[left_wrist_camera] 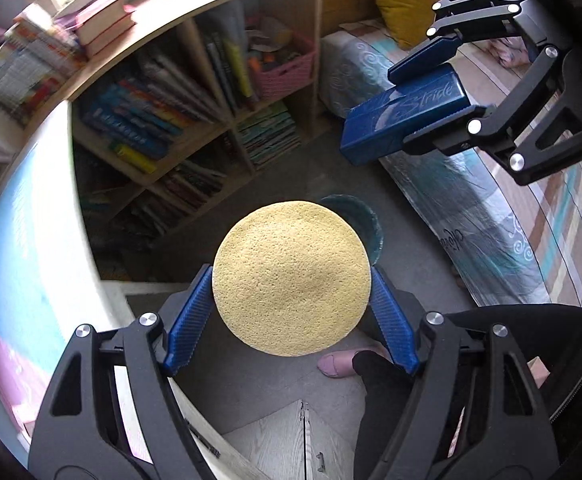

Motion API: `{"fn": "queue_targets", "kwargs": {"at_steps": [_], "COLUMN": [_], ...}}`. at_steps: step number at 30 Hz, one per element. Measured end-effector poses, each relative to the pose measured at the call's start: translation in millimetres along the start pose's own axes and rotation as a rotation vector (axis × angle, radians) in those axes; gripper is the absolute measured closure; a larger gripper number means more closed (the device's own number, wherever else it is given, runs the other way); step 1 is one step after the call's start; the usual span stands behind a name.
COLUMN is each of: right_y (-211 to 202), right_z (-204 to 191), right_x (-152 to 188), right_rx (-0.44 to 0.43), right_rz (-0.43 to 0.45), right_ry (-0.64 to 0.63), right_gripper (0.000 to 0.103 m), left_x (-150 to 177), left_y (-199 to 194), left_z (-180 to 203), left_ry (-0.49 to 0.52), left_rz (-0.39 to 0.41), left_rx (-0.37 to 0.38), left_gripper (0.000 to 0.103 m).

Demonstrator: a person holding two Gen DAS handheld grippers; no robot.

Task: Collect trash
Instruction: 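Carry the yellow sponge and navy box over the teal bin, then open both tools to drop the sponge and navy box into the bin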

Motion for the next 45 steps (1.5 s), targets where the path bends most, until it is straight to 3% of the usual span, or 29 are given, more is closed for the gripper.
{"fn": "queue_targets", "kwargs": {"at_steps": [15, 16, 17, 19, 30, 45], "right_y": [4, 4, 4, 0, -10, -8], "right_z": [30, 32, 34, 39, 56, 42], "right_x": [41, 42, 43, 44, 51, 37], "right_rx": [-0.001, 0.013, 0.040, 0.089, 0.081, 0.073], "right_rz": [-0.016, -0.018, -0.019, -0.007, 0.016, 0.028], "right_ry": [0.097, 0.094, 0.093, 0.095, 0.132, 0.070], "right_gripper": [0.048, 0.037, 0.023, 0.017, 0.017, 0.017], "left_x": [-30, -32, -34, -38, -43, -31], "left_y": [28, 31, 35, 38, 36, 21], "left_z": [42, 44, 44, 48, 48, 34], "left_ry": [0.124, 0.137, 0.147, 0.180, 0.130, 0.075], "left_rz": [-0.060, -0.067, -0.065, -0.053, -0.062, -0.038], "left_rx": [0.047, 0.020, -0.020, -0.065, -0.029, -0.065], "left_gripper": [0.026, 0.020, 0.005, 0.007, 0.007, 0.007]}}
Point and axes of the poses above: each gripper's, at about its wrist camera, not at the fingertips, and y roughly the way its jaws point, z to its right, x to its underside, the point moved 6 cm from there along y, roughly the way its jaws point, and after that the axes turned 11 degrees about -y, right-handed, at the moved point
